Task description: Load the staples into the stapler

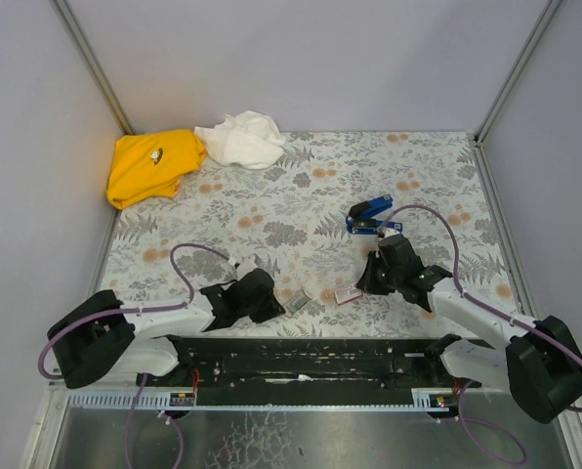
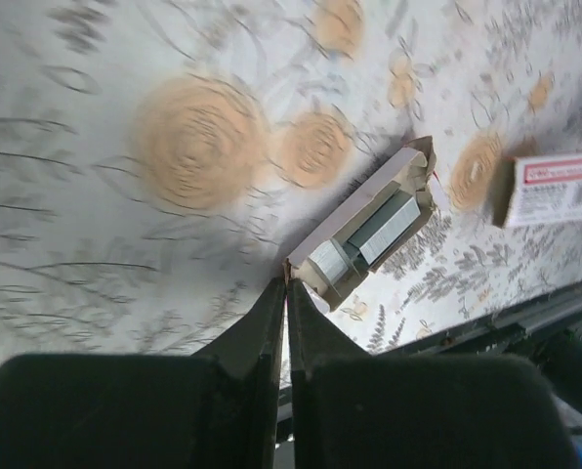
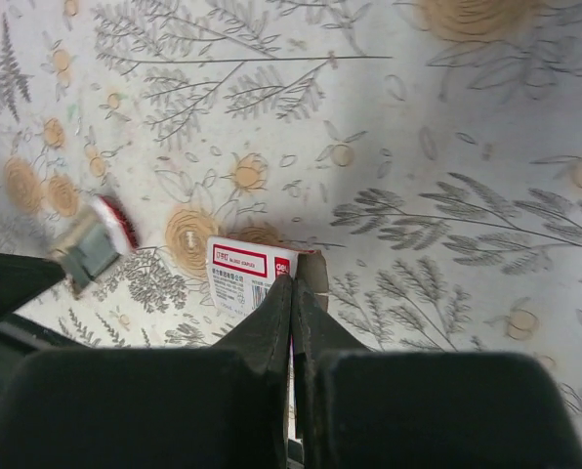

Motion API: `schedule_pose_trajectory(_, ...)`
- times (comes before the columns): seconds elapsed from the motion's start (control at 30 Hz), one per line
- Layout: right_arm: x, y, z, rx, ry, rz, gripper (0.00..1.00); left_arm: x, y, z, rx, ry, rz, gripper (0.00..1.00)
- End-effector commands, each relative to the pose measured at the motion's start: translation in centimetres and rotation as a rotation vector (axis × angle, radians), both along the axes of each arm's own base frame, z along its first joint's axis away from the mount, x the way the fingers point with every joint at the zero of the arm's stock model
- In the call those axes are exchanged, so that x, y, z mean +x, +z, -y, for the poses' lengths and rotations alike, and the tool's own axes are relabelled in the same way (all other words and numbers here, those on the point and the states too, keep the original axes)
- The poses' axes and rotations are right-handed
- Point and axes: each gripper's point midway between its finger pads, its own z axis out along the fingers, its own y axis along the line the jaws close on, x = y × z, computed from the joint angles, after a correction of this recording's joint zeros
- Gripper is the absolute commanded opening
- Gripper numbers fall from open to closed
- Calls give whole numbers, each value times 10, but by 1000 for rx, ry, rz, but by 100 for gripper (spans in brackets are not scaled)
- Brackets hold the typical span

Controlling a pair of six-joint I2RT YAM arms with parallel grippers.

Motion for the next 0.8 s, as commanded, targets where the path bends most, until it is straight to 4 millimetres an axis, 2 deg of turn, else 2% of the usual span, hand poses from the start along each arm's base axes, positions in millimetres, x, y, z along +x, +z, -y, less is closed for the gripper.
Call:
schedule_pose_trajectory(0.0,6,0,34,-103,-144,25,0,13,-7,-41,75,99,23,0)
schedule_pose_trajectory(0.17,3,-8,61,-136,-244,17,0,34,5,-74,59,242,73,0)
schedule_pose_trajectory(0.27,0,-13,68,-143,-272,13,1,36,9,-85,62,274,83,0)
schedule_pose_trajectory(0.3,-1,-13,69,-143,-278,13,5,35,9,-86,65,271,81,0)
schedule_pose_trajectory(0.37,-1,-11,70,-140,-284,22,20,30,7,-87,73,252,63,2)
schedule_pose_trajectory(0.47,0,-3,74,-148,-295,37,48,20,4,-82,54,206,28,17)
schedule_pose_trajectory(0.53,3,6,76,-157,-292,63,63,14,4,-77,30,168,10,27)
schedule_pose_trajectory(0.63,6,24,79,-181,-268,99,75,8,12,-73,8,129,3,43)
schedule_pose_trajectory(0.73,10,44,78,-198,-214,148,82,13,32,-74,16,119,48,70)
schedule_pose_trajectory(0.77,11,50,78,-203,-195,160,83,19,48,-72,10,114,82,81)
